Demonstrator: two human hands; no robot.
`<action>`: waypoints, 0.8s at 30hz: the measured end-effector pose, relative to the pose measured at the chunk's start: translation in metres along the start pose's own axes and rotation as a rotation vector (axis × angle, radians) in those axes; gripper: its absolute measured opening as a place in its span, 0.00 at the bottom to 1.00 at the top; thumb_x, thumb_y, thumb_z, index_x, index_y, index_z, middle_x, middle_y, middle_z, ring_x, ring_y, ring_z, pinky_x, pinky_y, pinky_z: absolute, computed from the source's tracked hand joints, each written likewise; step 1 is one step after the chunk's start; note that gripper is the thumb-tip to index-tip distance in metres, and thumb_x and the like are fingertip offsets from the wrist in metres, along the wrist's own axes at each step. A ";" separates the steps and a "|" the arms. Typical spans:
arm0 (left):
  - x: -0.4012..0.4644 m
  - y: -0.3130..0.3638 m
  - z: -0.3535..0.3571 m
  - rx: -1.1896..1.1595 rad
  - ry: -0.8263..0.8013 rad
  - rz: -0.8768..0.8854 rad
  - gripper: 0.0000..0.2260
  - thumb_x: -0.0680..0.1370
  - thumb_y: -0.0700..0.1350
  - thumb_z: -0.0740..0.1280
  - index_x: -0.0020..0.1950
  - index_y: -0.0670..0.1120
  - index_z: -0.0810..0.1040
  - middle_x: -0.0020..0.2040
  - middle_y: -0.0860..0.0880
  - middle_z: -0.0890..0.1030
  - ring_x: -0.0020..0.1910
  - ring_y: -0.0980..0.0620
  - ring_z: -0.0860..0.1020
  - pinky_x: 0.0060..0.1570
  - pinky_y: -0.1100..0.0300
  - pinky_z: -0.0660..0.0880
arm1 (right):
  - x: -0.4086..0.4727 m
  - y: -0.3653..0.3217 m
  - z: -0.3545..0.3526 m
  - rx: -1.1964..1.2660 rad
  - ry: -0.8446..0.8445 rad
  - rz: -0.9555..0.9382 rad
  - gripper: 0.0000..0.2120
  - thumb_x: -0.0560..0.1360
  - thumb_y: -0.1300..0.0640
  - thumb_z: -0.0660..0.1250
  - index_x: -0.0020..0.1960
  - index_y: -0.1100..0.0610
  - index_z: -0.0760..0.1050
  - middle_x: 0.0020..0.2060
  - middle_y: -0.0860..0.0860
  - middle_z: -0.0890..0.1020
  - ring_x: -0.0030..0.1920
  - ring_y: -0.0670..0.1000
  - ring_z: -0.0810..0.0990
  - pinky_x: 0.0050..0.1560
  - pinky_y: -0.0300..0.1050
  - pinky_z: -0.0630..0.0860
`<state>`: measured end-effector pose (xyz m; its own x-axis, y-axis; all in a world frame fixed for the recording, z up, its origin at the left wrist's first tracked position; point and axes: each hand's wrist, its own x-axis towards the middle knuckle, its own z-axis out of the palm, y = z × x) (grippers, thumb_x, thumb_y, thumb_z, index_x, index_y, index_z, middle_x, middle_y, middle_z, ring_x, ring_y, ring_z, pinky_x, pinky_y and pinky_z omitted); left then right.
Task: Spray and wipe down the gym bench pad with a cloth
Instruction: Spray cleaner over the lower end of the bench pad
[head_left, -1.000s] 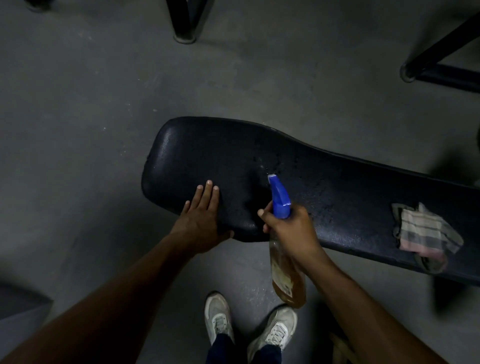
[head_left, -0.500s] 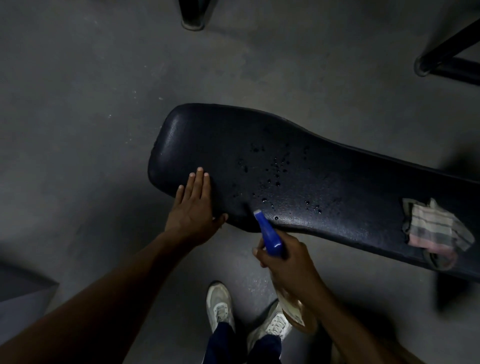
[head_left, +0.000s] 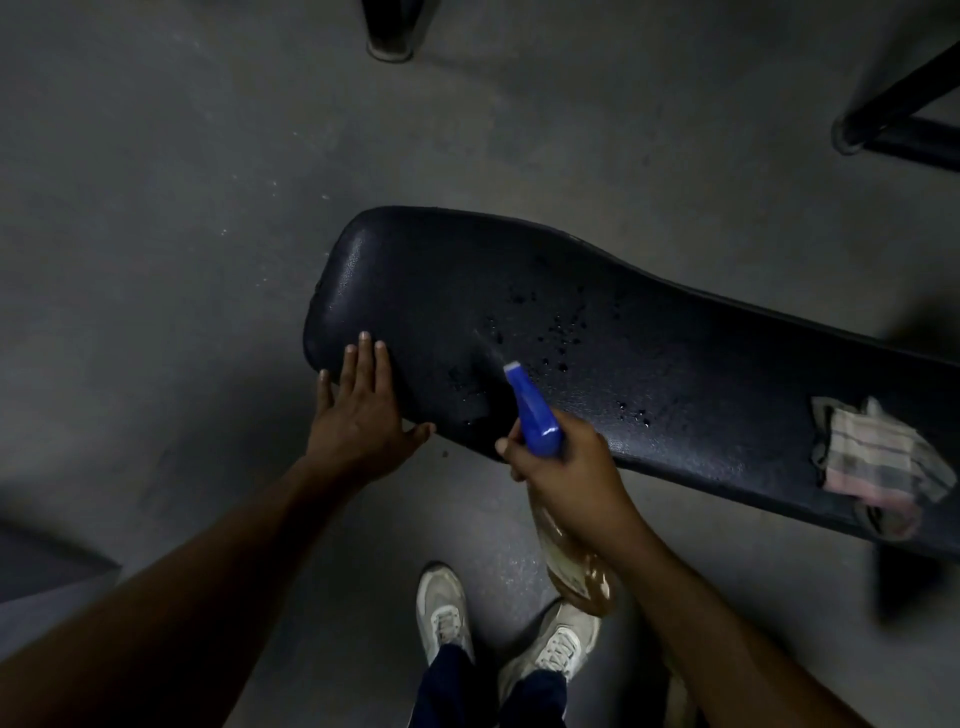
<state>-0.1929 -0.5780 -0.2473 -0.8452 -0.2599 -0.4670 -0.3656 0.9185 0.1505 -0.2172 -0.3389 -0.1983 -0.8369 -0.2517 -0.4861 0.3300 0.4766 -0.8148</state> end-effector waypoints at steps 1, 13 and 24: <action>0.001 -0.002 -0.001 -0.010 -0.040 0.006 0.53 0.74 0.69 0.63 0.80 0.44 0.32 0.80 0.45 0.31 0.79 0.46 0.33 0.77 0.39 0.41 | 0.005 -0.004 -0.001 0.030 0.028 0.002 0.09 0.72 0.51 0.77 0.44 0.53 0.79 0.34 0.53 0.84 0.36 0.52 0.84 0.45 0.54 0.81; 0.006 -0.009 -0.015 -0.038 -0.195 0.046 0.58 0.72 0.68 0.69 0.77 0.46 0.27 0.77 0.47 0.25 0.77 0.46 0.29 0.78 0.41 0.41 | 0.034 -0.032 -0.017 0.047 0.128 -0.011 0.07 0.75 0.56 0.76 0.43 0.56 0.79 0.31 0.55 0.84 0.33 0.48 0.83 0.45 0.50 0.78; 0.000 -0.007 -0.016 -0.038 -0.122 0.042 0.54 0.74 0.67 0.66 0.79 0.45 0.32 0.79 0.45 0.30 0.79 0.46 0.33 0.78 0.42 0.41 | 0.022 -0.040 0.011 0.097 0.009 -0.026 0.06 0.75 0.61 0.76 0.50 0.58 0.80 0.33 0.49 0.82 0.32 0.44 0.82 0.37 0.37 0.78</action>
<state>-0.1970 -0.5893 -0.2342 -0.8071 -0.1806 -0.5621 -0.3469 0.9154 0.2040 -0.2442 -0.3730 -0.1798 -0.8495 -0.2550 -0.4619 0.3485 0.3860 -0.8541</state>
